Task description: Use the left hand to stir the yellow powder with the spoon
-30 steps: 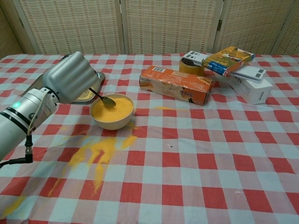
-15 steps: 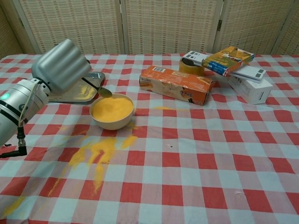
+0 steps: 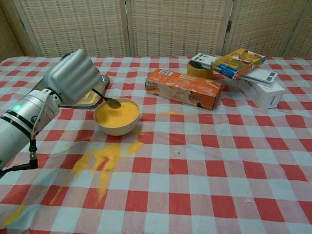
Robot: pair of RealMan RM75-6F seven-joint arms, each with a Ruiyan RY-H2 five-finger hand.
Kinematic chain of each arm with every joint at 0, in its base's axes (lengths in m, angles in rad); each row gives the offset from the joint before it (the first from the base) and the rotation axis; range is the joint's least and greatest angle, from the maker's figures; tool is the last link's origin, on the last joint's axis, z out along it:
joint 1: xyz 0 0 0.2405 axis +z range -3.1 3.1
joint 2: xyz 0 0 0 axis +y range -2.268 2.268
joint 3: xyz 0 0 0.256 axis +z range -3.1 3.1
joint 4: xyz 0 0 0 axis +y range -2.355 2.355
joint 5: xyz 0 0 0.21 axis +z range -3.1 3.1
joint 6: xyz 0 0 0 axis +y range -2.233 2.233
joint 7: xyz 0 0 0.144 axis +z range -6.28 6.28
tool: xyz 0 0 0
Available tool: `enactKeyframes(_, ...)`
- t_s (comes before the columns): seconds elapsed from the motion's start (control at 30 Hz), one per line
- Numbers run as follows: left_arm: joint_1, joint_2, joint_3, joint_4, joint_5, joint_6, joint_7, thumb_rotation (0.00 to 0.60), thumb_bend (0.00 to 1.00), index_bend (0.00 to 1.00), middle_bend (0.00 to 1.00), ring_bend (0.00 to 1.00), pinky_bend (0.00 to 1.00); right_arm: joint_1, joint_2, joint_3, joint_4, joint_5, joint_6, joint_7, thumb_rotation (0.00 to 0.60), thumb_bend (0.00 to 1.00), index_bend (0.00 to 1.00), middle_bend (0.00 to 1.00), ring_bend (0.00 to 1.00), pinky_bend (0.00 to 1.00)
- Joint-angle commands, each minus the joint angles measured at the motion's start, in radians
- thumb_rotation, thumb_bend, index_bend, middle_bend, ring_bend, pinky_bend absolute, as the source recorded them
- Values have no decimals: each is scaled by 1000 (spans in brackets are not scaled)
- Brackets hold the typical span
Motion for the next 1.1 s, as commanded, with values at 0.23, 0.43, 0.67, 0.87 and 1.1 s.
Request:
enactKeyframes(0.23,-23,-43,-6,93,-13,-14,-34,600,492,918,1000,1000,1000,8,7,-1,3,4,-18,22,600,153,0,0,0,0)
enactKeyframes(0.43,-8,-35,20,90,0,-4,-53,600,493,918,1000,1000,1000,7,5,0,-1,5,-16,16,600,152,0,0,0,0)
enactKeyframes(0.67,23,5,48,16,13,17,-56,600,492,918,1000,1000,1000,6,2,-1,-3,4,-15,4,600,152,0,0,0,0)
enactKeyframes(0.87,53,58,76,-90,29,33,-35,600,493,920,1000,1000,1000,4,0,-3,-6,-2,-12,-2,600,152,0,0,0,0)
enactKeyframes(1.1,33,79,43,-122,43,47,-45,600,492,919,1000,1000,1000,1,-2,-5,-8,-6,-8,-9,600,152,0,0,0,0)
